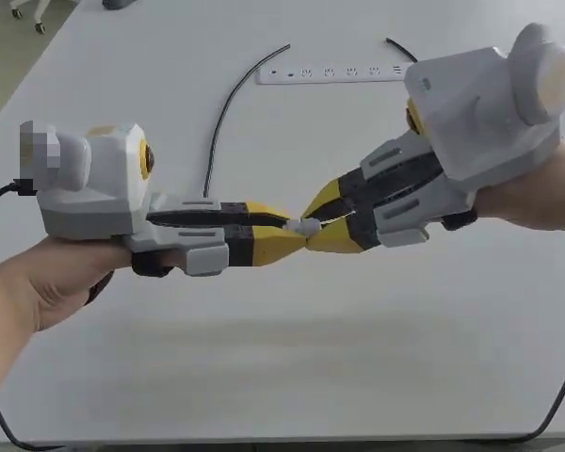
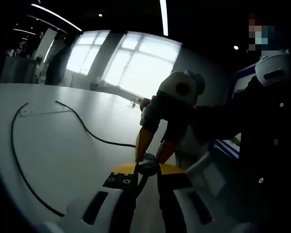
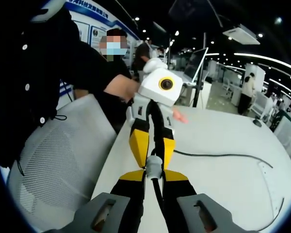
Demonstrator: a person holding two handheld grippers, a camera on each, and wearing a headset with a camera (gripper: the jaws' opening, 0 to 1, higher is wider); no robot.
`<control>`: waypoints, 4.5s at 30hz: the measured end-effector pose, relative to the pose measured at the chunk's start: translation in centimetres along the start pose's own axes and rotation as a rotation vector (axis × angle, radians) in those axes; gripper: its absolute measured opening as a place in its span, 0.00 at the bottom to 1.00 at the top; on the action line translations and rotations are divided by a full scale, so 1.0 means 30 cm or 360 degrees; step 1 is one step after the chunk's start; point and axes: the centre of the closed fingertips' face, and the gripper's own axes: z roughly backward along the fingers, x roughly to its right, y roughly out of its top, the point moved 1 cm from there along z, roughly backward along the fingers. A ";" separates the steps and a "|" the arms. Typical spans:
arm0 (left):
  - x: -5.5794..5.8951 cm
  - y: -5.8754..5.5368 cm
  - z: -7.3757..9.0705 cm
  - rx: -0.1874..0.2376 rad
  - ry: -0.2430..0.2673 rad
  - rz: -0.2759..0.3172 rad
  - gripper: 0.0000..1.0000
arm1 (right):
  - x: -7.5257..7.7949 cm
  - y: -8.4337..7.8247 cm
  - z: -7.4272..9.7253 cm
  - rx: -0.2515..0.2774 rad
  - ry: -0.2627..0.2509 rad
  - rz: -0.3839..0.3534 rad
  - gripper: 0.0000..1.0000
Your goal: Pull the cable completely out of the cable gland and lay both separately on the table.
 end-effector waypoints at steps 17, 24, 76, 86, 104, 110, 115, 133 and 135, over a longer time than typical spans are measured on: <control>-0.002 -0.002 -0.007 -0.0024 0.0006 0.0020 0.16 | 0.009 -0.008 0.001 -0.0007 -0.0018 -0.0007 0.08; -0.001 -0.008 -0.011 -0.0056 0.0014 0.0024 0.15 | 0.013 -0.016 -0.004 -0.0018 -0.0036 0.0011 0.07; -0.006 0.010 -0.015 -0.0048 0.0009 0.0086 0.16 | 0.026 -0.013 0.011 -0.0075 -0.0252 0.0443 0.06; 0.003 0.008 -0.015 -0.0049 -0.0011 0.0110 0.16 | 0.019 -0.012 0.015 -0.0050 -0.0229 0.0406 0.06; 0.000 0.018 -0.014 -0.0017 -0.0011 0.0110 0.16 | 0.026 -0.016 0.029 -0.0039 -0.0238 0.0383 0.06; 0.001 0.023 -0.015 -0.0008 0.0006 0.0109 0.15 | 0.022 -0.010 0.032 -0.0044 -0.0261 0.0404 0.05; -0.005 0.026 -0.019 -0.0011 0.0031 0.0117 0.15 | 0.021 -0.009 0.032 -0.0082 -0.0314 0.0491 0.05; 0.002 0.018 -0.024 -0.0019 0.0043 0.0260 0.15 | 0.021 -0.019 0.038 -0.0151 -0.0376 0.0639 0.07; 0.007 0.012 -0.028 -0.0030 0.0041 0.0248 0.15 | 0.022 -0.021 0.040 -0.0161 -0.0366 0.0577 0.07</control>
